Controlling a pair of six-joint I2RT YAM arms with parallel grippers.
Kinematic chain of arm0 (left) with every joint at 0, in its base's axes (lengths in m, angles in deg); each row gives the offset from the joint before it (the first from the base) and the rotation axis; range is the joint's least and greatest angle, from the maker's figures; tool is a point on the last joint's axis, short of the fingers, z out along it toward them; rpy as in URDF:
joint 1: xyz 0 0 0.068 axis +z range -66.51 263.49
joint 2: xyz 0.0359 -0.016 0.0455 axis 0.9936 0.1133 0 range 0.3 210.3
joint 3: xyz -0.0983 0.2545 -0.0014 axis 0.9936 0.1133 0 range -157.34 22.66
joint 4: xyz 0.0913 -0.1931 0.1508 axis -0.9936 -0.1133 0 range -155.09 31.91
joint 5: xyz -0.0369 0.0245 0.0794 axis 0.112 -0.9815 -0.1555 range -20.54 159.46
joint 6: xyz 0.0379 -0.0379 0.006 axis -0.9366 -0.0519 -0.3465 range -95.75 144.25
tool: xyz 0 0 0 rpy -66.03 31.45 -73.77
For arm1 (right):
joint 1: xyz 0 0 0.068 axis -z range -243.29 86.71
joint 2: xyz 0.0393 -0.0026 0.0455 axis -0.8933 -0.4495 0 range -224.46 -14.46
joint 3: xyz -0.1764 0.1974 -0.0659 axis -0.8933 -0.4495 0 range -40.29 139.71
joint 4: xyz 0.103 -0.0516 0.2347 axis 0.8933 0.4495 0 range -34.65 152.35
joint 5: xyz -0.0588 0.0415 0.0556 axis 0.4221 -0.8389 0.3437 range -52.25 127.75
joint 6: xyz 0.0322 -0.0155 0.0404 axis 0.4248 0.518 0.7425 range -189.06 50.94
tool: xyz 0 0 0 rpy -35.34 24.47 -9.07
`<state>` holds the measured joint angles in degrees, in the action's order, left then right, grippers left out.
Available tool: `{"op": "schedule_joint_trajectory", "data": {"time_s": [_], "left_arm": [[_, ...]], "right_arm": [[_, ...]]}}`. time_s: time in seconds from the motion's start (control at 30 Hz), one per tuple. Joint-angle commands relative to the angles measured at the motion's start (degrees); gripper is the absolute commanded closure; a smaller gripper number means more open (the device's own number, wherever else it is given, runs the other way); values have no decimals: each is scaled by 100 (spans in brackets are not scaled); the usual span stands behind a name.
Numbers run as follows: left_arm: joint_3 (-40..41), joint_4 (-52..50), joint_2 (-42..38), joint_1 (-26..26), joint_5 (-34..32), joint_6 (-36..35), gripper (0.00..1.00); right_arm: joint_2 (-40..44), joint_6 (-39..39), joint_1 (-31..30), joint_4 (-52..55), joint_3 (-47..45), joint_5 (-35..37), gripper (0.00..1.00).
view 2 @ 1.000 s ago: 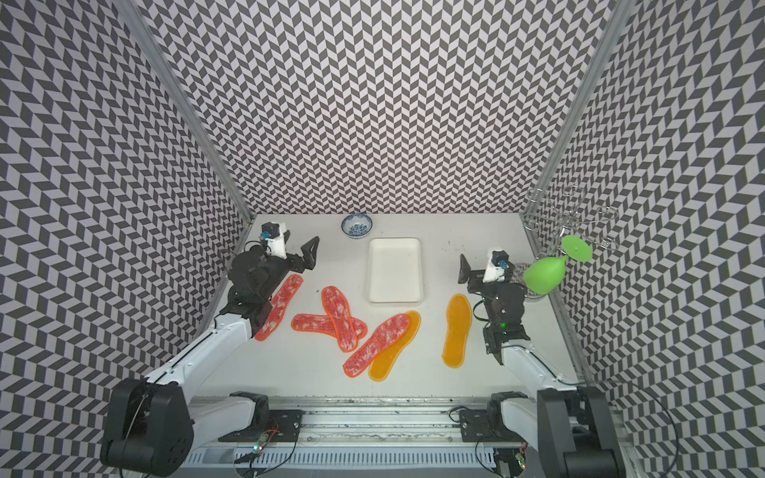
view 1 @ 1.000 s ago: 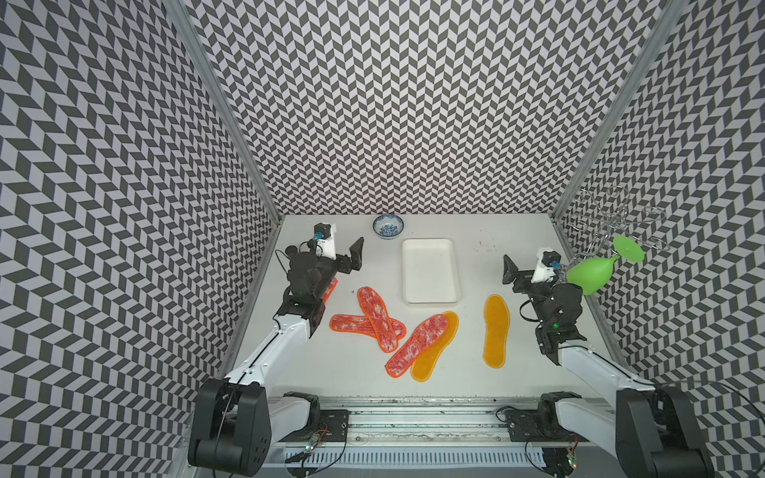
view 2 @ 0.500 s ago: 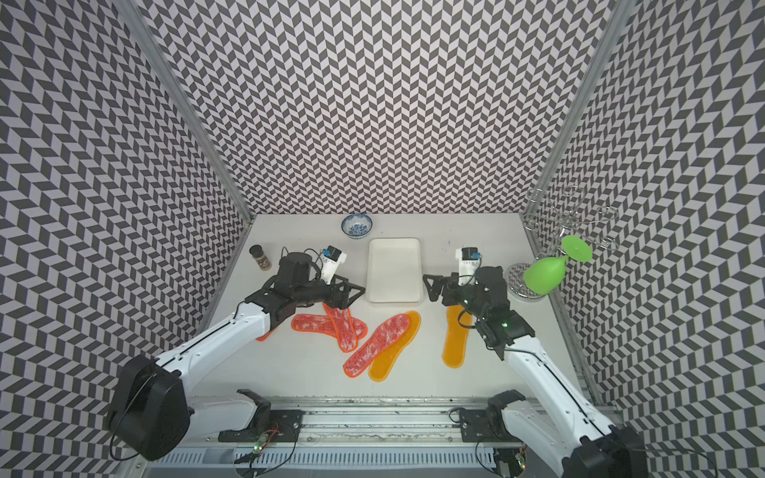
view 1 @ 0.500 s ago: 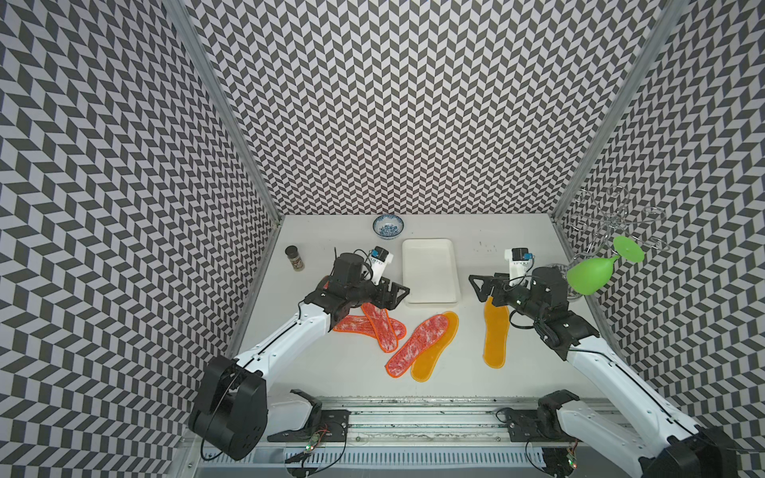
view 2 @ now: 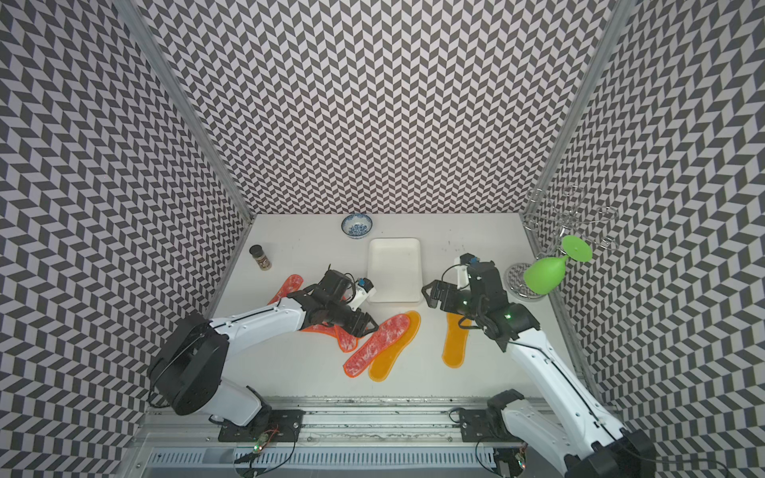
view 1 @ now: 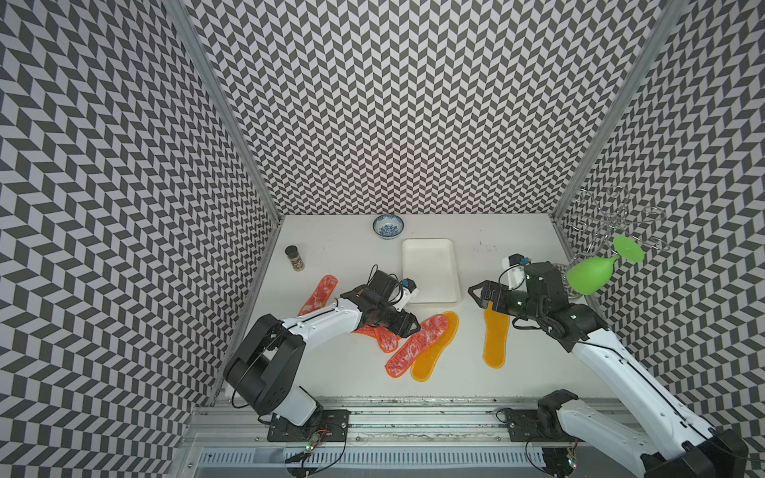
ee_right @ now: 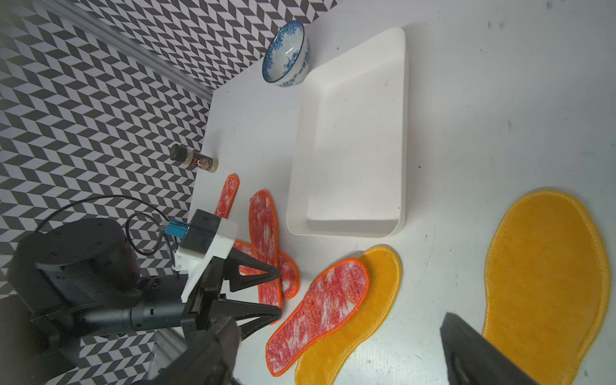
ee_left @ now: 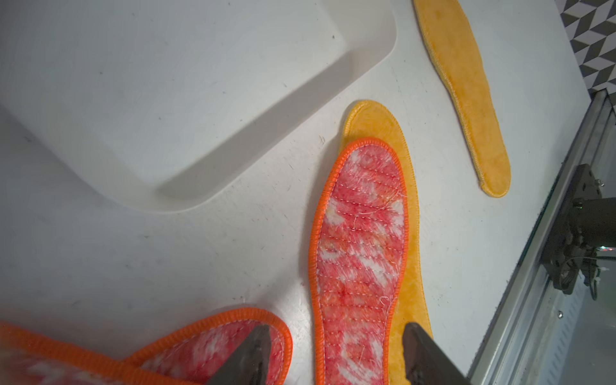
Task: Put the insoles into the storage box
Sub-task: Pick up the insole from the center of the board.
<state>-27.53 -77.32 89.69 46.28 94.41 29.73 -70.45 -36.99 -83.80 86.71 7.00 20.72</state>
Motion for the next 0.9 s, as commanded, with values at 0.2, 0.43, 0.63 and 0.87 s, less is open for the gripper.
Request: {"op": "schedule_joint_trajectory", "data": {"time_s": [0.2,0.43,0.63,0.87], "left_arm": [[-570,-281,738,-285,-396,-96,45],[-689,-320,1113,-391,-449,-142,51],[-610,-601,1122,-530,-699,-279,57],[-574,-881,1129,-789,-1153,-275,58]], "right_arm": [[-126,269,-60,-120,-123,-342,7],[-245,283,-58,-138,-97,-370,7],[-296,258,-58,-121,-88,-345,8],[-430,217,-63,-147,-88,-405,9]]}}
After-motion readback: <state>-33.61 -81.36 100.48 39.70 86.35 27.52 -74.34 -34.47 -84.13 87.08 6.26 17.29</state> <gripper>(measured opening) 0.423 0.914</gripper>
